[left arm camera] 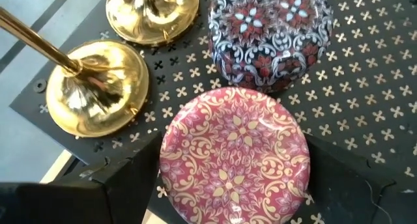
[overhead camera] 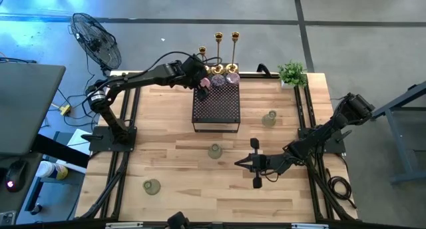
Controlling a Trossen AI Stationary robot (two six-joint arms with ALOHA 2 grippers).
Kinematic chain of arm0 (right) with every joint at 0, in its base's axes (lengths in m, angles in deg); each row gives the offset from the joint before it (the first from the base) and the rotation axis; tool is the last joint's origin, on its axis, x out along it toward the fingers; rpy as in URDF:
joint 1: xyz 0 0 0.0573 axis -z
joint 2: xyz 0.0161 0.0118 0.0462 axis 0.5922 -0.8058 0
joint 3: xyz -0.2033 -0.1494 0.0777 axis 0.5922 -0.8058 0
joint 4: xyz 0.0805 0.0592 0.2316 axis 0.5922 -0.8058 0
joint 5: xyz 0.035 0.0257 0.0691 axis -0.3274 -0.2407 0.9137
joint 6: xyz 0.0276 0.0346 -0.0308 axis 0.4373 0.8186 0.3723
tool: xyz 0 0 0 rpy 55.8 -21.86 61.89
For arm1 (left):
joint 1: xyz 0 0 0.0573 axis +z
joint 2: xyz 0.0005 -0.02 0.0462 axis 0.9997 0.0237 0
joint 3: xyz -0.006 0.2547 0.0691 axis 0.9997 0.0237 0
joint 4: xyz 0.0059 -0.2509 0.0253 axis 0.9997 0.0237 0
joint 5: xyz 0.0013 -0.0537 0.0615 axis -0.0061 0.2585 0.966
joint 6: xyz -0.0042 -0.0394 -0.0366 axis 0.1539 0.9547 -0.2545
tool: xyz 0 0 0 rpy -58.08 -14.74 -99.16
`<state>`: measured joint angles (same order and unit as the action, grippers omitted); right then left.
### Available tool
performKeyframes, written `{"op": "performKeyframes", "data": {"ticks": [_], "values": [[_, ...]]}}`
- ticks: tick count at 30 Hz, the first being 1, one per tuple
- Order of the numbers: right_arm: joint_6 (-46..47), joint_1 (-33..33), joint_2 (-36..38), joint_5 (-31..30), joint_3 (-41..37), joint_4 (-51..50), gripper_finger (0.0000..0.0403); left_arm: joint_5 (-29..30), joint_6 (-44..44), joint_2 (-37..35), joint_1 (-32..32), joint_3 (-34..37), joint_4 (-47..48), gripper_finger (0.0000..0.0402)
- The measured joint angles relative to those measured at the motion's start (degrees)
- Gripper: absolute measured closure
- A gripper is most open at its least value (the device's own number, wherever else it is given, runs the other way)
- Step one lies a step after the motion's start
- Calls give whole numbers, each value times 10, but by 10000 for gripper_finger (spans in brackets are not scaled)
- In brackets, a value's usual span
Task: Pick & Place candle stick holders
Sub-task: Put the pink scented candle on the shelf, then put the middle green glass on the shelf
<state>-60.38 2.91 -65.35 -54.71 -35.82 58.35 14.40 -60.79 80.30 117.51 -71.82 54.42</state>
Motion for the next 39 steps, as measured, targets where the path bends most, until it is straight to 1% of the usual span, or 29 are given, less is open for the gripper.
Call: {"op": "performKeyframes", "data": {"ticks": [5, 15, 20, 23, 25, 28, 31, 34, 36, 37, 39], "values": [[0, 0, 0, 0, 0, 0, 401, 21, 0, -1, 0, 0, 1, 64], [0, 0, 0, 0, 0, 0, 402, 15, -10, -18, 0, -1, 0, 64], [0, 0, 0, 0, 0, 0, 401, 11, -12, -33, -1, -13, 4, 64], [0, 0, 0, 0, 0, 0, 402, 8, -27, -44, -1, -33, 37, 64], [0, 0, 0, -1, 0, 0, 402, 3, -43, -51, -8, -48, 73, 72], [0, 0, 0, 0, 0, -1, 401, 16, -78, -74, -34, -51, 112, 106], [3, 0, 0, 6, 0, -1, 402, 52, -109, -112, -80, -17, 90, 171], [5, 0, 0, 25, 0, -2, 402, 50, -133, -160, -114, 52, 37, 251], [7, 0, 0, 28, 0, -2, 401, 50, -134, -204, -127, 109, -3, 302], [11, 0, 0, 28, 0, -2, 401, 40, -133, -229, -130, 140, -24, 328], [16, 0, 0, 28, 0, -5, 402, -16, -126, -281, -131, 201, -58, 373]]}}
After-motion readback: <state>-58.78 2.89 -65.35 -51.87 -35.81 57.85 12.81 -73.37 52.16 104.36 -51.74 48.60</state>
